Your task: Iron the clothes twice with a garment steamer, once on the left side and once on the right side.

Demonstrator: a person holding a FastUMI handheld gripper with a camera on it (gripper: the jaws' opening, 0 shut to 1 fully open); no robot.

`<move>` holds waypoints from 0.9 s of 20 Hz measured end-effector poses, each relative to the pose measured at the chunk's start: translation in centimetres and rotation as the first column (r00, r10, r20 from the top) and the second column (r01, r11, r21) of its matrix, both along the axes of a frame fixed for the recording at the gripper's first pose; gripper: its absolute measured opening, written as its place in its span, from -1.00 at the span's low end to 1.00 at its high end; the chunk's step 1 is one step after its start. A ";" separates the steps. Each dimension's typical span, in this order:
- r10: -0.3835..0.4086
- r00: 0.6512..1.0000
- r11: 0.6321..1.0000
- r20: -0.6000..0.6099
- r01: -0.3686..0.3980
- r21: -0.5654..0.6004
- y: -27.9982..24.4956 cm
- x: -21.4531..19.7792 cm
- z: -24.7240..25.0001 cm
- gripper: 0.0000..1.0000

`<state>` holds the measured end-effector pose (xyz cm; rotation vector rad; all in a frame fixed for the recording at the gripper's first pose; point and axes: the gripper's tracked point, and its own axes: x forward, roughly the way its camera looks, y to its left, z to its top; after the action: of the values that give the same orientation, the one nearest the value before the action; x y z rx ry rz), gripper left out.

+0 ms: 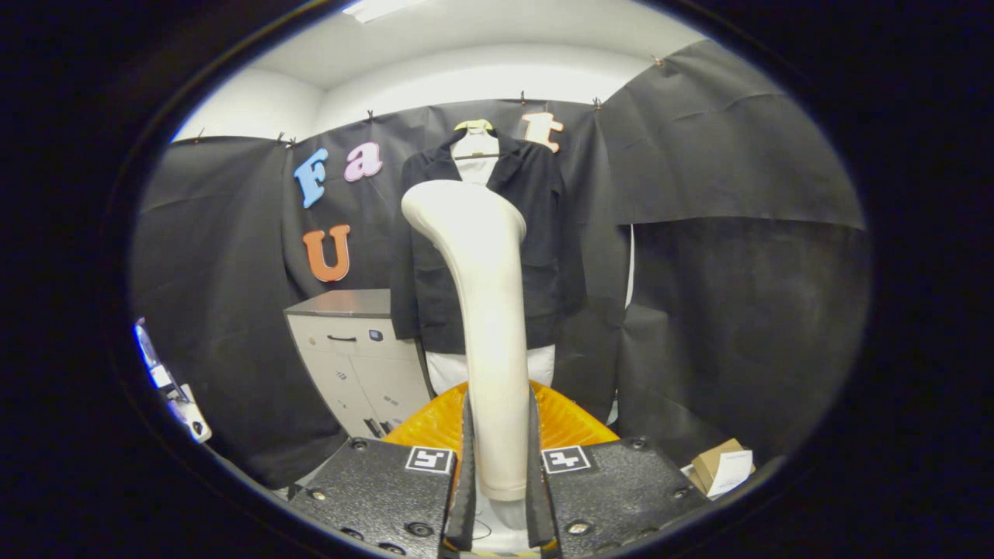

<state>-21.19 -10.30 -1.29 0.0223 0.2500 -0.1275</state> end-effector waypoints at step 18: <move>-0.052 0.994 0.999 -0.100 0.053 0.008 -0.9 -4.0 -5.5 -0.43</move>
<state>-25.23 -11.24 -6.77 0.0327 0.3504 -0.1795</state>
